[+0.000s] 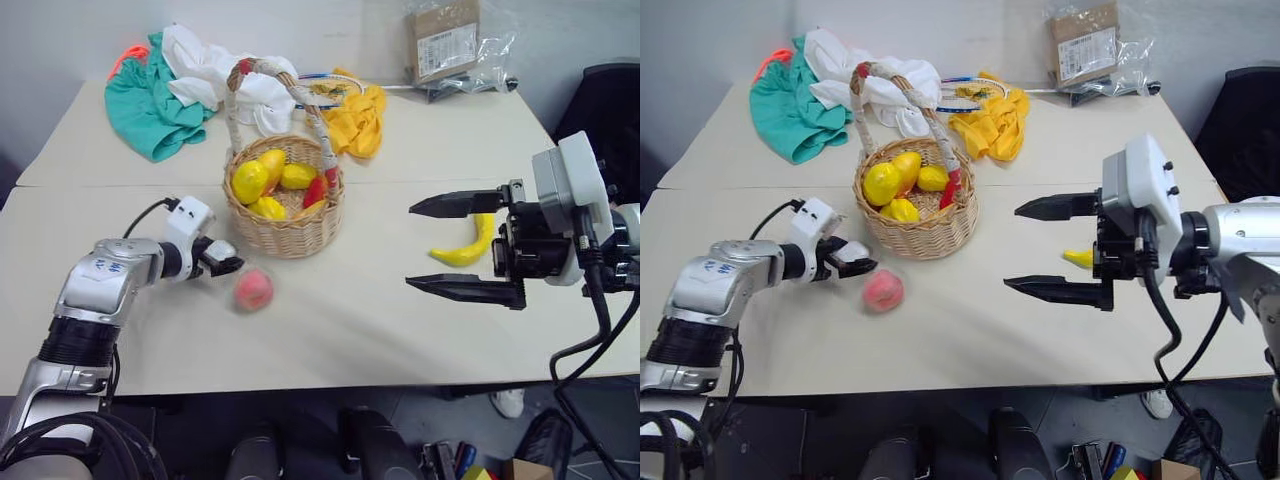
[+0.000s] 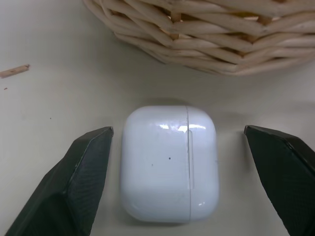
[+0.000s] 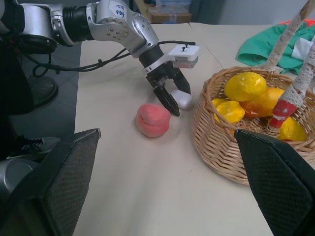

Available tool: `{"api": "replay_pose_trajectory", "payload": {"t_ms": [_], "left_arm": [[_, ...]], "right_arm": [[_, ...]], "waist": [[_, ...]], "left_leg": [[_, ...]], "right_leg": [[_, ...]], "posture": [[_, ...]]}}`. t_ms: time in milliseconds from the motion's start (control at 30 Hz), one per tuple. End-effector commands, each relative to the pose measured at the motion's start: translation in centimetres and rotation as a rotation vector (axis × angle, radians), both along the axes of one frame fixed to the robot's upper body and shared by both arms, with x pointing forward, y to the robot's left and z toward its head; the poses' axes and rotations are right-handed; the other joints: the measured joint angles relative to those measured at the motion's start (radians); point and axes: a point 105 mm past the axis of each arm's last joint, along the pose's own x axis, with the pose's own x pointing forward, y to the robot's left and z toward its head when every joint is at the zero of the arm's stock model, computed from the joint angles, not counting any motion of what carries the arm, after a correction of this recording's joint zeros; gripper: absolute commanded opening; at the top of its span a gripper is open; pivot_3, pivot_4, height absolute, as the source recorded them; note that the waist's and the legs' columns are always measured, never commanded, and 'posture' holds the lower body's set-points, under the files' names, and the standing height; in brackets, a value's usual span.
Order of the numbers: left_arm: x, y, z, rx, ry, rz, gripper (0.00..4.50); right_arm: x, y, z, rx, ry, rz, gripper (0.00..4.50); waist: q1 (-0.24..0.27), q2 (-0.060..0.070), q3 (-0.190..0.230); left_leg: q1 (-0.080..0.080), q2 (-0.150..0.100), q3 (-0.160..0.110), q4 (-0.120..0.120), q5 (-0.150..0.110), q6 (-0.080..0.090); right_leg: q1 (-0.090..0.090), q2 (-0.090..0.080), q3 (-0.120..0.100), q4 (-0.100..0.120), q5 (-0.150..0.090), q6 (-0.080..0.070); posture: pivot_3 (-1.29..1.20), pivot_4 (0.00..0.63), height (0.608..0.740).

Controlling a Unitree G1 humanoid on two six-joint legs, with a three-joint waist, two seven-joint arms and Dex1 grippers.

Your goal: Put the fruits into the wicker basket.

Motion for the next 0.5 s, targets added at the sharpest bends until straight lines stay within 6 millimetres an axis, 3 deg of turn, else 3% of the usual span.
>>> {"api": "replay_pose_trajectory", "payload": {"t_ms": [33,133,233,367,500], "left_arm": [[0.0,0.5,-0.8,0.024,0.029,0.018,3.32],[-0.2,0.0,-0.9,0.002,0.027,0.006,2.41],[-0.4,1.4,-0.4,-0.009,0.002,0.071,2.35],[-1.1,7.3,0.4,-0.047,-0.068,0.366,2.35],[-5.7,15.5,-0.1,-0.013,-0.101,0.726,2.35]], "right_arm": [[-0.4,0.2,0.8,0.005,-0.053,0.014,4.50],[0.1,0.1,0.6,0.007,-0.049,0.009,4.50],[0.2,-0.2,0.1,0.006,-0.036,0.018,4.50],[0.3,-0.2,-0.5,0.004,-0.026,0.036,4.50],[0.6,0.4,-1.0,0.022,-0.010,0.065,4.50]], "waist": [[0.001,0.000,0.000],[0.003,0.000,0.000],[0.002,0.000,0.000],[-0.011,0.000,0.000],[-0.030,0.000,0.000]], "left_leg": [[0.000,0.000,0.000,0.001,0.000,0.000],[0.000,0.000,0.000,0.002,-0.002,0.005],[0.000,0.000,0.000,0.002,-0.002,0.005],[0.001,0.001,0.000,0.002,-0.002,0.005],[0.002,0.002,0.000,0.001,-0.002,0.005]], "right_leg": [[0.000,0.000,0.000,0.000,0.000,0.000],[0.001,-0.001,0.000,0.001,0.000,0.000],[0.001,-0.001,0.000,0.002,0.000,0.000],[0.000,0.000,0.000,0.002,0.000,0.000],[0.000,0.000,0.000,0.004,0.000,-0.001]], "posture": [[0.00,0.150,0.740],[0.00,0.150,0.740],[0.00,0.150,0.740],[0.00,0.150,0.740],[0.00,0.150,0.740]]}}
